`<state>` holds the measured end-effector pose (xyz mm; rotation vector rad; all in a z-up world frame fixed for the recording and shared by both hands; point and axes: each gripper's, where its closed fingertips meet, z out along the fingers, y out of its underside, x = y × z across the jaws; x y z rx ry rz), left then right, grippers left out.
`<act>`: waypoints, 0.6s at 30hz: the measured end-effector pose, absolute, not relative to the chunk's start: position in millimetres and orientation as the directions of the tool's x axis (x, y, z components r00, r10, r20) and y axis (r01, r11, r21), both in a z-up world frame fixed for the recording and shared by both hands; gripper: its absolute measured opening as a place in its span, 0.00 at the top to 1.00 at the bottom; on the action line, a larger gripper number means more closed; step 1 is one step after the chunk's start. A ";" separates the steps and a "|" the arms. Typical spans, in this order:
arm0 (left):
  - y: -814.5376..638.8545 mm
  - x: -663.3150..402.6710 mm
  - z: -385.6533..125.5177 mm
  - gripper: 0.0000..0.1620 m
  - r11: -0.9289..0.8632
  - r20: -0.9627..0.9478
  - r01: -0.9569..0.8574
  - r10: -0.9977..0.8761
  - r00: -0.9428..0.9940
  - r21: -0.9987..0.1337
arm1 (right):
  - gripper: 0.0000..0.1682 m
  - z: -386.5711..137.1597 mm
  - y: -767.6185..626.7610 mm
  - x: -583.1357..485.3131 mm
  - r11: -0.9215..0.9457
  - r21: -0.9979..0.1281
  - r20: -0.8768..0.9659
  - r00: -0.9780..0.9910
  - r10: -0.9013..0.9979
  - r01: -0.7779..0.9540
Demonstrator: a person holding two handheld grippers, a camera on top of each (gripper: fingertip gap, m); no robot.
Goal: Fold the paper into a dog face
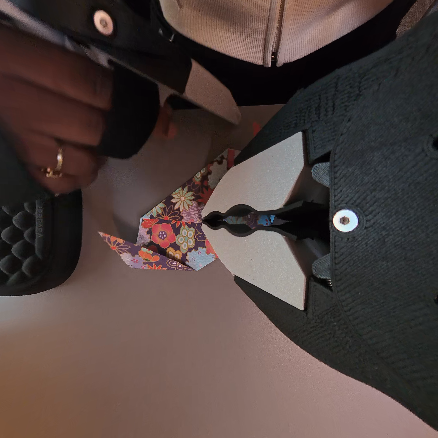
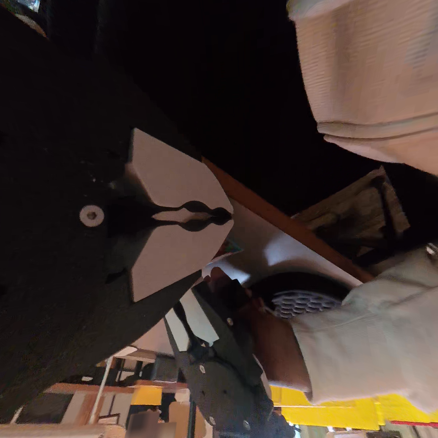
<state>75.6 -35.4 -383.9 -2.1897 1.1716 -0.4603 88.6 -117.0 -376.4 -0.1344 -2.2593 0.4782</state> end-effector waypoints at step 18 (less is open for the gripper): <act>-35.3 75.8 -384.0 1.00 -0.405 -0.014 -0.639 -0.838 0.546 -0.654 | 1.00 -367.1 -24.1 77.2 0.827 -0.327 0.739 -0.422 0.525 0.457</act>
